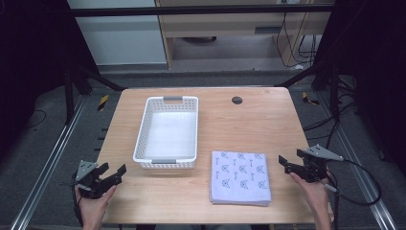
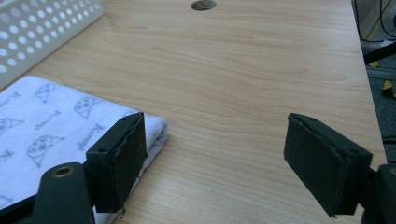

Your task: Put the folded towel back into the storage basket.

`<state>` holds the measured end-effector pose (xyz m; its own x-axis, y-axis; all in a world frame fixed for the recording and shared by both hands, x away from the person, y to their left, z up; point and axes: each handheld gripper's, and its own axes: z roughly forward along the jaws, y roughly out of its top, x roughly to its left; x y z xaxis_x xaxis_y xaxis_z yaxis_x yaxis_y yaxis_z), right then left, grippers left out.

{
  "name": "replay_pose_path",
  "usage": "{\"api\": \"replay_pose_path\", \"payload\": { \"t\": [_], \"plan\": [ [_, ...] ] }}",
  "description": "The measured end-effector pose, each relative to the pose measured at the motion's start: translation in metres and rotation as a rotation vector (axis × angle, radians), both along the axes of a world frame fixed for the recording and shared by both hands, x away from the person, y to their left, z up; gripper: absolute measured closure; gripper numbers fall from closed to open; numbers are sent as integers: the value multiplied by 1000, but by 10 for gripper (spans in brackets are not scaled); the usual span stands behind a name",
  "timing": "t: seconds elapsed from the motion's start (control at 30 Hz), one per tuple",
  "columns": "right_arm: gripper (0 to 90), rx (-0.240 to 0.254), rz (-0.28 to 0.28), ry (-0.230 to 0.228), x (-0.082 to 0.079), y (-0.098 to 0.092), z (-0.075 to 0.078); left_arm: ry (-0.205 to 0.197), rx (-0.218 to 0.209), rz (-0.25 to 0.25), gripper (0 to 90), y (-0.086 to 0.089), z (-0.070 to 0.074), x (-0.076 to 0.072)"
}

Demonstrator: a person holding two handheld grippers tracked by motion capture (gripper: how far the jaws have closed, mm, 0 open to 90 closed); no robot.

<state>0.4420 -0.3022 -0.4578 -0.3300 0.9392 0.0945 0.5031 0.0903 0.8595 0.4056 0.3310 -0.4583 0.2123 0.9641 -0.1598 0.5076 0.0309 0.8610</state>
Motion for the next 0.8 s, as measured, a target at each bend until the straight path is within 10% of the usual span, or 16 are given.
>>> {"api": "replay_pose_path", "payload": {
  "t": [0.8],
  "plan": [
    [273,48,90,-40,-11,10,39,-70,-15,-90,268,-25,21,-11]
  ]
}}
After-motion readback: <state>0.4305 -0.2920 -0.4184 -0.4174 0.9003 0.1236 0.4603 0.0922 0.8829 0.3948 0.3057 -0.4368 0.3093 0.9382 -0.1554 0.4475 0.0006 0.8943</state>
